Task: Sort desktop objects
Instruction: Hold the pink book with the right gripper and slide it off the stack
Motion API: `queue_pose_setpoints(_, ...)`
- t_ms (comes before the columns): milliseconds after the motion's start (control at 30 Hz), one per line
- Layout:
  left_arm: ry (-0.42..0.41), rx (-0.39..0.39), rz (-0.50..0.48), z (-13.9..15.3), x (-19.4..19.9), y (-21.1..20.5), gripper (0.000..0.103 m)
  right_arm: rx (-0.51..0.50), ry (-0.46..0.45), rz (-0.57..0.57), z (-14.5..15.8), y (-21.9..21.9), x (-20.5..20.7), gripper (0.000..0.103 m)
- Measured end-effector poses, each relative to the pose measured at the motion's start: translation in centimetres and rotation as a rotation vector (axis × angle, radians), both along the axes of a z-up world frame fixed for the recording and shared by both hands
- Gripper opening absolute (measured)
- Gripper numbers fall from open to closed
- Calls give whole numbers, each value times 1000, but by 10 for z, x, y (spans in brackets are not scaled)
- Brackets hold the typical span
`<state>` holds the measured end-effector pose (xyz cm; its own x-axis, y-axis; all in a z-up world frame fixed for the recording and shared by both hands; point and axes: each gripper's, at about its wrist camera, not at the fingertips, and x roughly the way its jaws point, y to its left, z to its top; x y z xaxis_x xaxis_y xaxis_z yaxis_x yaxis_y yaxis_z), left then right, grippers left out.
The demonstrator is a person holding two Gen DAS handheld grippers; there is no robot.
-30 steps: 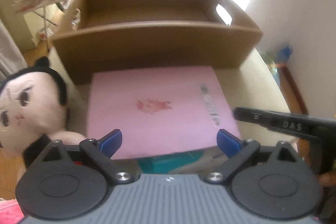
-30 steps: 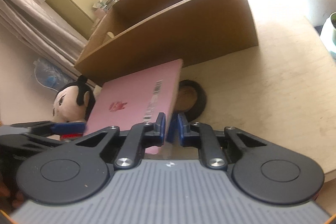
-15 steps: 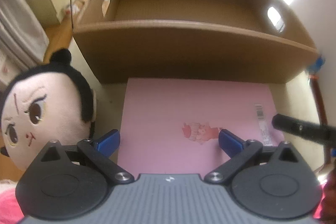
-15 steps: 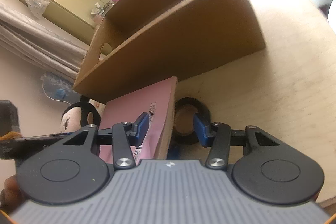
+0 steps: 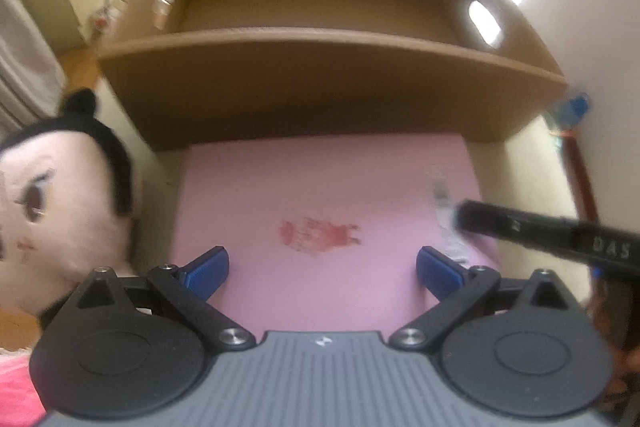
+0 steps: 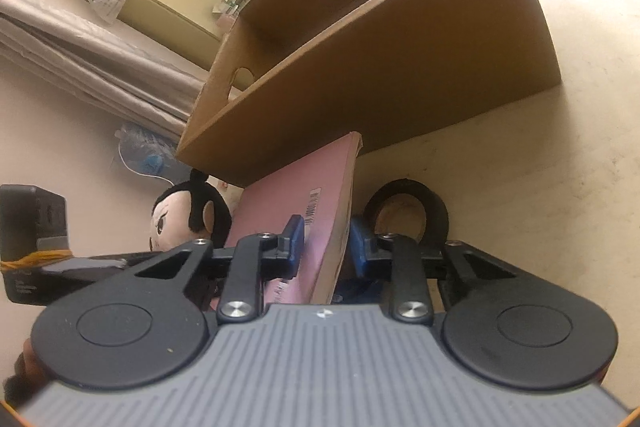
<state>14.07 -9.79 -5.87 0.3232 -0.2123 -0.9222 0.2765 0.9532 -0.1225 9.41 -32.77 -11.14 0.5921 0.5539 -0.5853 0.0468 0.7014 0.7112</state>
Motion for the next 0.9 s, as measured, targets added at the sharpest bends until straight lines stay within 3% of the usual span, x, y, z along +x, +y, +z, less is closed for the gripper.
queue_pose_setpoints(133,-30,41,66,-1,11,19,101,11,17,-19,-3,-2,-3,26)
queue_pose_setpoints(433,46,75,116,-16,26,26,102,55,37,-15,-14,-5,1,27)
queue_pose_setpoints(900,104,1,170,-19,32,30,103,84,28,41,-25,-11,8,27)
